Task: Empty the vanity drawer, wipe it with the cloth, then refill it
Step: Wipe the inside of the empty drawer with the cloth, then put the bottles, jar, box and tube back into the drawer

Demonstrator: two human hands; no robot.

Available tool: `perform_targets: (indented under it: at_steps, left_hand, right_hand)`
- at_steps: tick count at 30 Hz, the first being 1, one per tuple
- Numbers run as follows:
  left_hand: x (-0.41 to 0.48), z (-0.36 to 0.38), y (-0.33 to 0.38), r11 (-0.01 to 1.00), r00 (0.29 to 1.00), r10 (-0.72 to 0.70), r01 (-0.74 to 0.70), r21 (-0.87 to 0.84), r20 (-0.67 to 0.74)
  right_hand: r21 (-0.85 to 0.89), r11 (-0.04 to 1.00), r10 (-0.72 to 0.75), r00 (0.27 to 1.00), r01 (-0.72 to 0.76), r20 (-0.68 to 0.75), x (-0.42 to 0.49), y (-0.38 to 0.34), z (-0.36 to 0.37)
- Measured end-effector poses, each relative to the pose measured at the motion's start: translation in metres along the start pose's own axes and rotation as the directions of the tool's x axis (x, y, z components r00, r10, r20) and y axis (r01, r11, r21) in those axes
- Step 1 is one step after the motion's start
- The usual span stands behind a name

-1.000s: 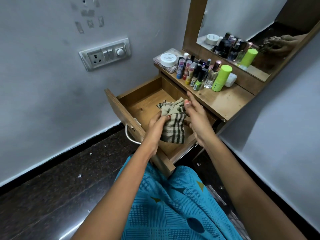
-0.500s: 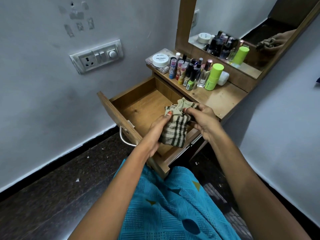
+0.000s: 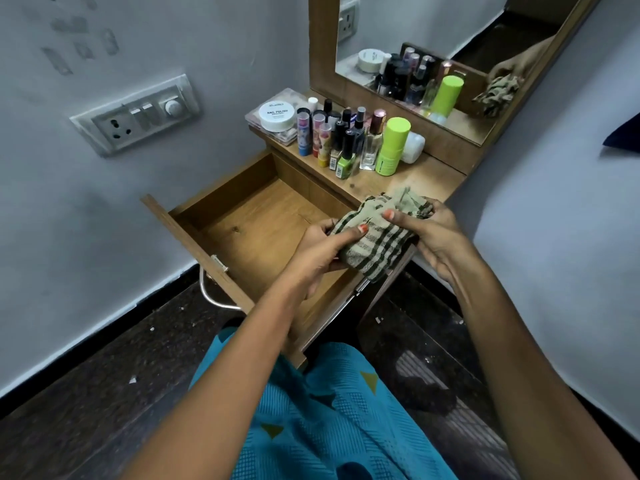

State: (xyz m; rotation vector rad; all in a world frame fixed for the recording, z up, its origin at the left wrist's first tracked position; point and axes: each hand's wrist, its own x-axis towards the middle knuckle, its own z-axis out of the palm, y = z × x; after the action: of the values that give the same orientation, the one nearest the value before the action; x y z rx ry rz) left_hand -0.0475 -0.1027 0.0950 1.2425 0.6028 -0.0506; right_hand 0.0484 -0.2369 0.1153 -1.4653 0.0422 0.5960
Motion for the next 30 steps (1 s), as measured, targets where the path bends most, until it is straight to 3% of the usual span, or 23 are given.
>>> perform_targets:
  at_steps: [4,7,11,15,20,27,30]
  left_hand:
    - [0.013,0.027,0.012,0.999,1.0,0.015,-0.014,-0.034,0.024]
    - [0.025,0.046,0.018,0.997,0.997,0.058,-0.061,-0.056,-0.049]
    - [0.043,0.061,0.024,0.983,0.972,0.18,-0.182,-0.002,-0.151]
    - [0.06,0.069,0.024,0.941,0.934,0.293,-0.244,0.236,-0.205]
    - [0.071,0.07,0.018,0.737,0.855,0.469,-0.239,0.632,-0.224]
    - [0.067,0.067,0.023,0.709,0.878,0.43,-0.184,0.681,-0.21]
    - [0.063,0.067,0.028,0.706,0.884,0.431,-0.204,0.678,-0.183]
  right_hand:
    - [-0.19,0.978,-0.127,0.973,0.09,-0.193,0.026,-0.004,-0.019]
    - [-0.314,0.936,-0.254,0.923,0.159,-0.288,0.046,-0.009,-0.032]
    - [-0.471,0.846,-0.417,0.86,0.249,-0.293,0.069,-0.018,-0.038]
    - [-0.544,0.78,-0.509,0.82,0.31,-0.263,0.084,-0.024,-0.04]
    - [-0.672,0.697,-0.515,0.827,0.252,-0.225,0.092,-0.012,-0.043]
    - [-0.741,0.655,-0.465,0.85,0.144,-0.246,0.092,-0.014,-0.045]
    - [-0.811,0.569,-0.517,0.826,0.135,-0.224,0.089,-0.019,-0.04]
